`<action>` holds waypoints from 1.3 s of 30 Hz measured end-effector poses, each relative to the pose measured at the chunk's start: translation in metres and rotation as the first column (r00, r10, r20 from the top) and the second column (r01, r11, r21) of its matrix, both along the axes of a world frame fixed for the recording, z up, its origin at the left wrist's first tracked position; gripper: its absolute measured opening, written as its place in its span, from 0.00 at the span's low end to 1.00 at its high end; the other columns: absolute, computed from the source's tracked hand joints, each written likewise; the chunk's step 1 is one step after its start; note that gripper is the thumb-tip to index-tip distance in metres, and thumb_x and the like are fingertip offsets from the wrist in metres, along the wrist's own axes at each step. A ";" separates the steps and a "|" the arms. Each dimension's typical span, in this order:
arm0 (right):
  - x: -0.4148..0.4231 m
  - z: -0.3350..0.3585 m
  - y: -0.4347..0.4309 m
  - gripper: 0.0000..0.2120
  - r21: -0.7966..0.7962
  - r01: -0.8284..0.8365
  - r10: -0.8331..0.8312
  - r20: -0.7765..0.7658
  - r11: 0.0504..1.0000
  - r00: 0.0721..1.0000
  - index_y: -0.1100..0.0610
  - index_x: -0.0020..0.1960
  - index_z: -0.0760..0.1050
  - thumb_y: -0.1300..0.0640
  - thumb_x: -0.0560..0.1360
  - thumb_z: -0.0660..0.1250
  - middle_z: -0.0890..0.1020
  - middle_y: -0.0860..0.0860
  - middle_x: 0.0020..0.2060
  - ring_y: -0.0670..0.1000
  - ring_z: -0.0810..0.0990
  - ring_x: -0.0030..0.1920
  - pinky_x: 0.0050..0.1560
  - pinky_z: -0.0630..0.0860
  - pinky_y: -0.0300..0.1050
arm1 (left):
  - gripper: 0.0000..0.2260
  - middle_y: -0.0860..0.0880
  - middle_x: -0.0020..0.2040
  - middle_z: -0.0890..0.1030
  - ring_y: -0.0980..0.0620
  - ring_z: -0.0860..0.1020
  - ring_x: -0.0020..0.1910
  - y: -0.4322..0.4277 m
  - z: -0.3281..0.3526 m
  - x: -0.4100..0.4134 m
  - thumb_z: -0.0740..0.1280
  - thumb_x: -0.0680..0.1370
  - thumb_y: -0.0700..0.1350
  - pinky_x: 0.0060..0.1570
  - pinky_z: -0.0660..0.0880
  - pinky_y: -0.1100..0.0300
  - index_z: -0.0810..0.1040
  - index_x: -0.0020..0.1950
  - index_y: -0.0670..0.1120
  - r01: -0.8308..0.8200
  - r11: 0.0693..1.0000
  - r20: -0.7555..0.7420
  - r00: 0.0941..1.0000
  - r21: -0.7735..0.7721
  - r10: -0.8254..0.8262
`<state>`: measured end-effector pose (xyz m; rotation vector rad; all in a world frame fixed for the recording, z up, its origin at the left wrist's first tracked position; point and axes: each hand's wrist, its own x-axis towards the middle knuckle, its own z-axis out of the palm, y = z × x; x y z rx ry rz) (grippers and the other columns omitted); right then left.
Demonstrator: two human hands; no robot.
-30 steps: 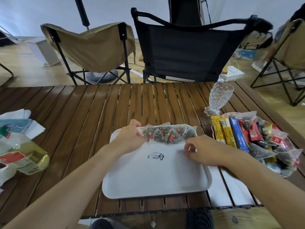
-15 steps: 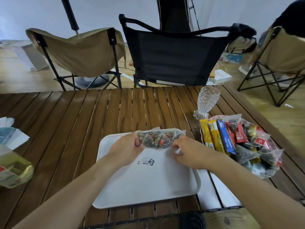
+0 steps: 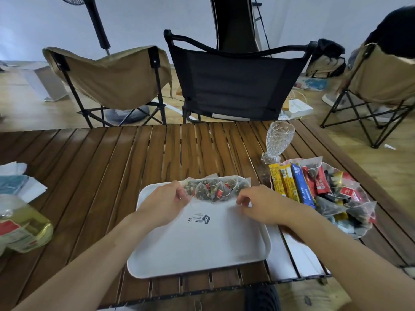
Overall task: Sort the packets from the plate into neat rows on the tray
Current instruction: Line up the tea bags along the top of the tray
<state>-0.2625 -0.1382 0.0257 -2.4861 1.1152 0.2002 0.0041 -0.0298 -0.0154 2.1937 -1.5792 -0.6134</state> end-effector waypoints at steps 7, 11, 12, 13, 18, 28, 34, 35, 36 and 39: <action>-0.021 0.028 -0.013 0.06 -0.096 0.133 -0.108 0.233 0.986 0.966 0.50 0.55 0.83 0.54 0.81 0.68 0.83 0.43 0.47 0.40 0.80 0.47 0.54 0.81 0.41 | 0.10 0.57 0.48 0.82 0.60 0.77 0.40 -0.001 0.012 -0.001 0.66 0.83 0.57 0.36 0.69 0.62 0.77 0.50 0.52 0.004 0.999 0.053 0.999 -0.050 -0.001; -0.057 0.040 -0.040 0.06 -0.223 0.397 -0.293 0.389 0.890 0.874 0.46 0.53 0.80 0.56 0.80 0.69 0.81 0.43 0.50 0.40 0.80 0.44 0.41 0.76 0.35 | 0.10 0.58 0.47 0.82 0.60 0.78 0.42 -0.003 0.014 -0.002 0.66 0.83 0.58 0.38 0.72 0.59 0.77 0.49 0.53 -0.007 0.997 0.017 1.000 -0.078 0.009; -0.067 0.040 -0.047 0.06 -0.250 0.478 -0.348 0.426 0.842 0.835 0.45 0.52 0.80 0.56 0.80 0.69 0.79 0.46 0.53 0.43 0.81 0.46 0.42 0.76 0.38 | 0.10 0.58 0.47 0.82 0.60 0.78 0.42 -0.003 0.014 -0.002 0.66 0.83 0.58 0.38 0.72 0.59 0.77 0.48 0.54 -0.002 0.997 0.021 1.000 -0.081 0.004; -0.075 0.038 -0.054 0.06 -0.279 0.549 -0.398 0.449 0.788 0.800 0.45 0.52 0.80 0.57 0.79 0.69 0.77 0.48 0.56 0.47 0.80 0.50 0.46 0.77 0.44 | 0.10 0.58 0.47 0.82 0.60 0.78 0.41 -0.003 0.014 -0.003 0.66 0.83 0.58 0.38 0.72 0.60 0.77 0.48 0.54 0.003 0.997 0.027 1.000 -0.083 -0.001; -0.100 0.020 -0.074 0.12 -0.303 0.693 -0.573 0.399 0.654 0.716 0.51 0.60 0.81 0.60 0.79 0.67 0.74 0.54 0.64 0.60 0.70 0.65 0.56 0.72 0.53 | 0.08 0.58 0.48 0.81 0.61 0.77 0.41 -0.004 0.013 -0.004 0.66 0.83 0.56 0.36 0.70 0.62 0.78 0.50 0.53 0.020 0.997 0.041 0.999 -0.080 -0.016; -0.108 0.007 -0.076 0.11 -0.188 0.779 -0.596 0.545 0.599 0.590 0.53 0.62 0.77 0.58 0.80 0.69 0.84 0.51 0.48 0.56 0.83 0.51 0.51 0.82 0.53 | 0.09 0.58 0.47 0.81 0.60 0.77 0.37 -0.005 0.015 -0.008 0.66 0.84 0.56 0.35 0.70 0.62 0.79 0.50 0.53 0.064 0.996 0.069 0.996 -0.066 -0.059; -0.093 0.020 -0.065 0.07 -0.163 0.732 -0.524 0.597 0.662 0.607 0.54 0.58 0.80 0.57 0.80 0.70 0.83 0.48 0.48 0.47 0.80 0.47 0.40 0.66 0.31 | 0.05 0.57 0.50 0.82 0.55 0.80 0.40 -0.002 0.019 -0.007 0.67 0.84 0.53 0.40 0.75 0.57 0.81 0.52 0.53 0.077 0.994 -0.002 0.997 -0.072 -0.077; -0.090 0.023 -0.062 0.06 -0.152 0.714 -0.504 0.610 0.683 0.612 0.54 0.56 0.81 0.56 0.79 0.71 0.84 0.48 0.47 0.47 0.82 0.47 0.41 0.66 0.31 | 0.05 0.57 0.50 0.82 0.55 0.81 0.42 -0.001 0.019 -0.006 0.67 0.84 0.52 0.42 0.76 0.56 0.81 0.52 0.54 0.076 0.995 -0.005 0.997 -0.072 -0.076; -0.087 0.026 -0.058 0.05 -0.131 0.693 -0.487 0.621 0.708 0.615 0.53 0.54 0.82 0.54 0.78 0.72 0.85 0.46 0.46 0.47 0.83 0.47 0.42 0.69 0.32 | 0.04 0.57 0.50 0.82 0.55 0.81 0.43 0.000 0.020 -0.004 0.67 0.84 0.52 0.41 0.76 0.57 0.81 0.52 0.54 0.073 0.995 -0.003 0.997 -0.072 -0.074; -0.075 0.040 -0.043 0.05 -0.037 0.615 -0.460 0.629 0.788 0.627 0.51 0.51 0.84 0.52 0.76 0.74 0.85 0.44 0.42 0.43 0.83 0.44 0.47 0.78 0.40 | 0.03 0.58 0.50 0.82 0.57 0.80 0.42 0.005 0.022 0.004 0.67 0.83 0.51 0.36 0.73 0.59 0.81 0.52 0.56 0.034 0.996 -0.009 0.999 -0.080 -0.035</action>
